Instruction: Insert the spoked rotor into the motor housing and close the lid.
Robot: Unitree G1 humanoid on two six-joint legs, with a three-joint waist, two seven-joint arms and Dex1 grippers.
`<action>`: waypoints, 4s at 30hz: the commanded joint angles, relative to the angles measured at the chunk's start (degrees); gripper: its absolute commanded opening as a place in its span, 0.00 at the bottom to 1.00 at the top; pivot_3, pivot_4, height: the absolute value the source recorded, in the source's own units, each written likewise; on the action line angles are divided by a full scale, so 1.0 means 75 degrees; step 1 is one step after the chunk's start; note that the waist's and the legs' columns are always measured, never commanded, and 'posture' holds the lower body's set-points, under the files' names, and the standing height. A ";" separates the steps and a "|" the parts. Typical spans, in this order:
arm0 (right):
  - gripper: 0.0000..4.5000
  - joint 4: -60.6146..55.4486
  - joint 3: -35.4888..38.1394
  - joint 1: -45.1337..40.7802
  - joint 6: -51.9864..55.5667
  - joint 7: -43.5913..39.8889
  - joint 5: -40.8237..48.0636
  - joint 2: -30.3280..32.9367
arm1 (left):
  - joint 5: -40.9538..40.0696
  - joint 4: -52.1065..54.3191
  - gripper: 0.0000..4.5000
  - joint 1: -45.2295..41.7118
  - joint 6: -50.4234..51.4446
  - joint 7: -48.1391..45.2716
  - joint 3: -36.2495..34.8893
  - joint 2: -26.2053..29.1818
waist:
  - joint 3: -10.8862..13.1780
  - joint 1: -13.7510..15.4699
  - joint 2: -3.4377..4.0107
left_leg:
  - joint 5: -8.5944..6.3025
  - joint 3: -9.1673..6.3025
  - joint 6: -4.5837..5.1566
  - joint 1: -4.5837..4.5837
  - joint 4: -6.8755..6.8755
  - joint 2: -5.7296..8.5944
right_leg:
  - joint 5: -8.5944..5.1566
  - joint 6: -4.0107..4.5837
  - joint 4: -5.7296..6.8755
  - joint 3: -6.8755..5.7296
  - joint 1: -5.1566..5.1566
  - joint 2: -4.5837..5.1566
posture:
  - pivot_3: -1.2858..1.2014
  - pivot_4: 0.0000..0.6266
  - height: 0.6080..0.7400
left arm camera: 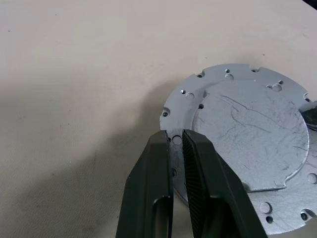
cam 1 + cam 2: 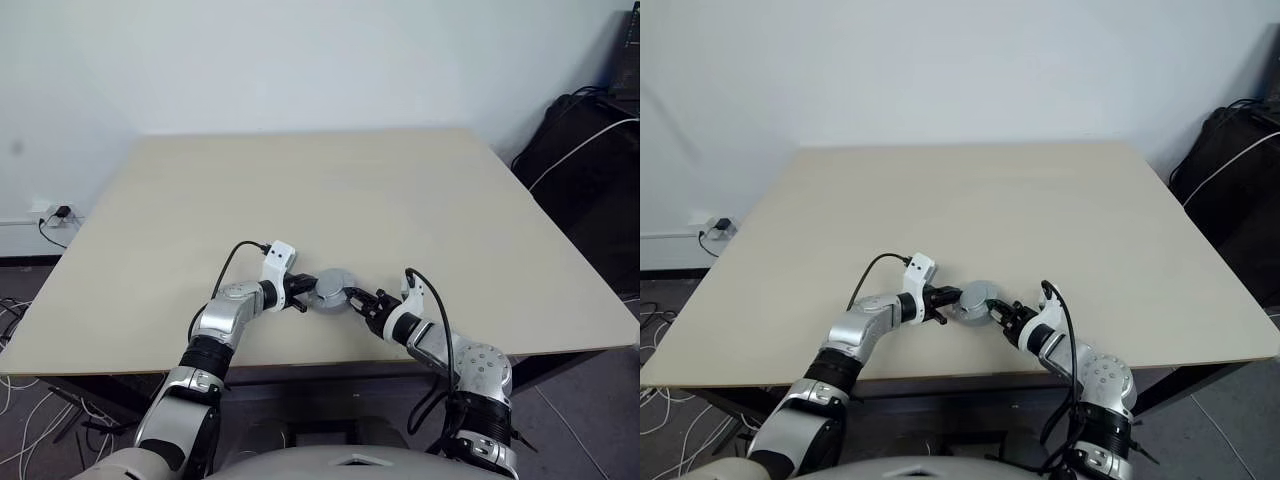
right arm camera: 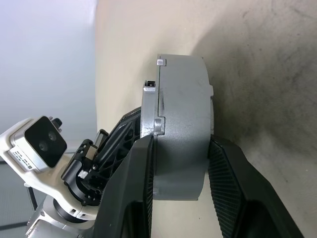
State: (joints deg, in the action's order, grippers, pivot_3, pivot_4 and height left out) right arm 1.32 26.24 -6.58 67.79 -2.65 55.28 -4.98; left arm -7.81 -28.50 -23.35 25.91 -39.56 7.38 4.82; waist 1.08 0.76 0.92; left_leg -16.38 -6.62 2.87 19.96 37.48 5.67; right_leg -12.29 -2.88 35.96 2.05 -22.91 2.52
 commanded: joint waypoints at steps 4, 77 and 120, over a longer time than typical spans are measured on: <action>0.27 -0.0203 -0.0493 -0.0019 0.0097 0.0001 0.0125 -0.0303 | -0.0106 0.0287 0.11 0.0108 0.0028 -0.0208 0.0365 -0.0343 | -0.0002 0.0001 0.0003 | 0.0000 0.0000 0.0001 0.0000 0.0000 0.0000 | 0.0000 0.0000 0.0000 0.0000 0.0000 0.0000 | 0.52 0.00 1.00; 0.27 -0.0750 -0.1538 0.0828 -0.0200 -0.0701 0.3591 0.0528 | -0.8824 0.3954 0.99 0.4682 0.2519 0.2322 -0.1756 -0.1734 | 0.0021 -0.0165 0.0016 | -0.0014 0.0043 0.0009 0.0086 0.0048 -0.0024 | -0.0012 -0.0027 0.0005 0.0033 -0.0084 -0.0015 | 0.52 0.00 1.00; 1.00 -0.3197 -0.3490 0.1688 -0.3485 -0.2037 -0.0590 0.1816 | -0.8623 0.3985 0.47 0.4072 0.1468 0.2506 -0.2006 -0.1657 | 0.0031 -0.0115 -0.0002 | -0.0036 0.0045 -0.0033 0.0089 0.0052 -0.0025 | -0.0015 -0.0038 0.0000 0.0028 -0.0084 -0.0012 | 0.52 0.00 1.00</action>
State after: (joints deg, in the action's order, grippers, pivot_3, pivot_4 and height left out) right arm -19.33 2.67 6.13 47.71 -15.37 56.80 8.49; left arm -72.02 -0.11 9.98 38.70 -19.98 -6.96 -3.63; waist 1.31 -0.10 0.90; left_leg -16.64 -6.28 2.60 20.62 37.89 5.49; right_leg -12.39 -3.19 35.96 2.26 -23.52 2.41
